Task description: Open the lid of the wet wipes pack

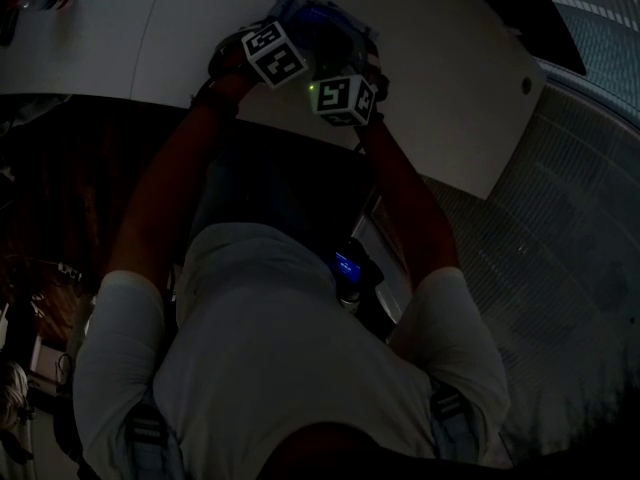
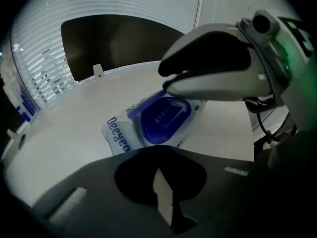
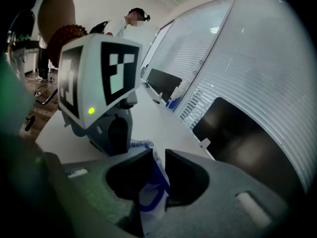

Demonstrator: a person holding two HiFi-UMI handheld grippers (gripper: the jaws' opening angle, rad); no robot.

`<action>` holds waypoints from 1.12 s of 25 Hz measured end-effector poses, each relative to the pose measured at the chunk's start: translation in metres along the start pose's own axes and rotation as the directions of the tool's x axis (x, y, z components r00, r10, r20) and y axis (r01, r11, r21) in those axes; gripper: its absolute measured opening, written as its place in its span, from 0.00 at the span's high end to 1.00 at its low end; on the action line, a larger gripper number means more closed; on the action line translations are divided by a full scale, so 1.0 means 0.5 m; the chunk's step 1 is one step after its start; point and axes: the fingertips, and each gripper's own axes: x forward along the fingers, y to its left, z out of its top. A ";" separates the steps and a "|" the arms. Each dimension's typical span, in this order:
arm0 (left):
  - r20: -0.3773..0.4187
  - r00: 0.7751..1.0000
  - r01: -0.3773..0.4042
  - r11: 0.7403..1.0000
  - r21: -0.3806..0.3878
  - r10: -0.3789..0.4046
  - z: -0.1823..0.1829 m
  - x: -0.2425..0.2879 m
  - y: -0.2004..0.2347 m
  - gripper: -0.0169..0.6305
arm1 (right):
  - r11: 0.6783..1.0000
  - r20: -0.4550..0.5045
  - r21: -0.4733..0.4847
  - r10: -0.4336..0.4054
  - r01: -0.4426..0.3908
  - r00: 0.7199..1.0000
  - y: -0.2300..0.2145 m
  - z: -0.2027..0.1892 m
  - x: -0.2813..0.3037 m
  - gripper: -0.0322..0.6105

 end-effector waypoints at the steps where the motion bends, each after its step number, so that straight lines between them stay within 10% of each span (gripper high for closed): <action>1: 0.001 1.000 0.002 1.000 -0.001 -0.002 -0.001 0.000 0.000 0.97 | 1.000 0.004 0.008 -0.012 0.012 1.000 -0.013 0.005 0.002 0.83; 14: 0.012 1.000 0.008 1.000 -0.018 -0.008 -0.001 -0.006 -0.002 0.97 | 0.994 -0.008 -0.040 -0.100 0.099 0.995 -0.145 0.019 0.091 0.83; 28: 0.004 1.000 0.023 0.999 -0.029 -0.023 -0.001 -0.005 -0.003 0.97 | 0.992 -0.160 -0.125 -0.017 -0.003 0.987 -0.131 -0.088 0.201 0.83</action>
